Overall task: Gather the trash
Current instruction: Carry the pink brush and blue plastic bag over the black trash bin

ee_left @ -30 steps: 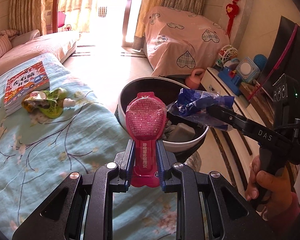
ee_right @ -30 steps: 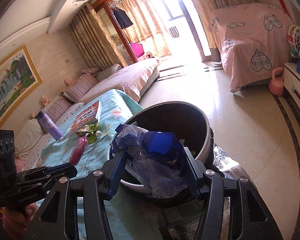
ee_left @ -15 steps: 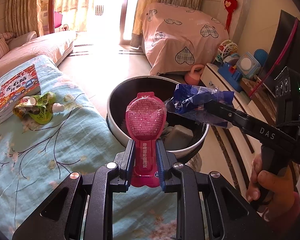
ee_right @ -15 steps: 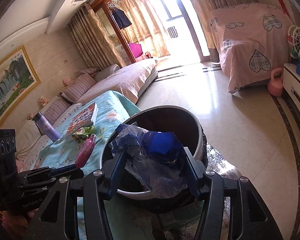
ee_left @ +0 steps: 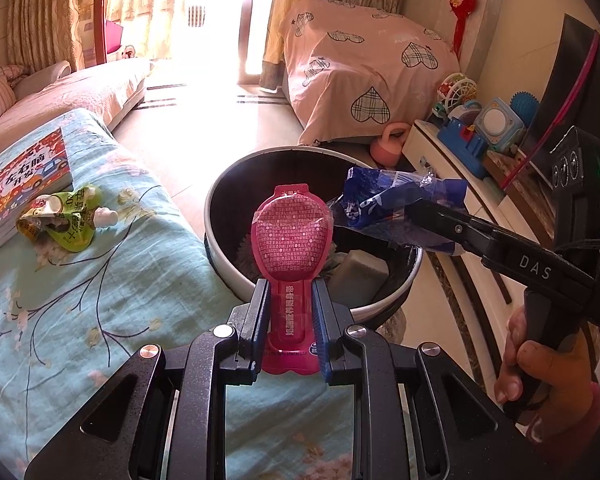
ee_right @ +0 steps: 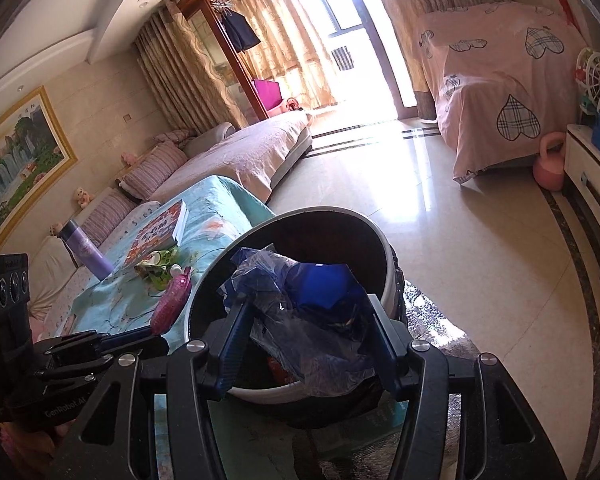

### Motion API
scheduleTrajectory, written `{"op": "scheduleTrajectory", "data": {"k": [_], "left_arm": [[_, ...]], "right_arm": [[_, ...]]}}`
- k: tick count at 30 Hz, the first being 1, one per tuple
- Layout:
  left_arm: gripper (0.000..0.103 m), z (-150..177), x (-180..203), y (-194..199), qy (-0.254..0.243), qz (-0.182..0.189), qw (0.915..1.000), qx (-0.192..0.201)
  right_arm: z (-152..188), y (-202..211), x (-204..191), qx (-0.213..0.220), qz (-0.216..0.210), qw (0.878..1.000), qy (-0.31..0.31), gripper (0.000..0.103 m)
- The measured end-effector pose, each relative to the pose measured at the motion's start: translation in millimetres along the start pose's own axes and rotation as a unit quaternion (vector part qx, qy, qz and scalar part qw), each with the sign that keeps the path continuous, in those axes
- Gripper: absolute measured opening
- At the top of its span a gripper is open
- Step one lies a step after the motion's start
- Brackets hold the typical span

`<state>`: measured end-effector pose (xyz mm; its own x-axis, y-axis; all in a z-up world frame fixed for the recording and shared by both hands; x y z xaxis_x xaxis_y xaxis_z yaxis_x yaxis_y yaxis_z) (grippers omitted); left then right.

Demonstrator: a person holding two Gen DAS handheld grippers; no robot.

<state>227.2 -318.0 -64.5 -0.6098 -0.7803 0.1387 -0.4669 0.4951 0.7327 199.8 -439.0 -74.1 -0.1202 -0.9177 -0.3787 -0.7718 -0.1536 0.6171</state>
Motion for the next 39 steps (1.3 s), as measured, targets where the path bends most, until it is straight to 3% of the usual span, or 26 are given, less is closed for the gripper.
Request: {"op": "scheduleTrajectory", "data": {"k": [39], "left_arm": [[0.019,-19.5,-9.2,-31.5,-0.001,-0.013,0.9995,-0.028]], "right_arm": [[-10.4,-28.1,-0.2,-0.03,0.024,0.999,0.036,0.057]]}}
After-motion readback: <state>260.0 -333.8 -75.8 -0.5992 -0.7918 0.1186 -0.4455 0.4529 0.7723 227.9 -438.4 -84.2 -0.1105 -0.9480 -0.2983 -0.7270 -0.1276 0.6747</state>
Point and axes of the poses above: each gripper's, at about its wrist camera, not at the fingertips, and y roughly against the way its jaws point, x to its right, z to its underside, the point moved 9 cm from there along -y, roughly the way its jaws point
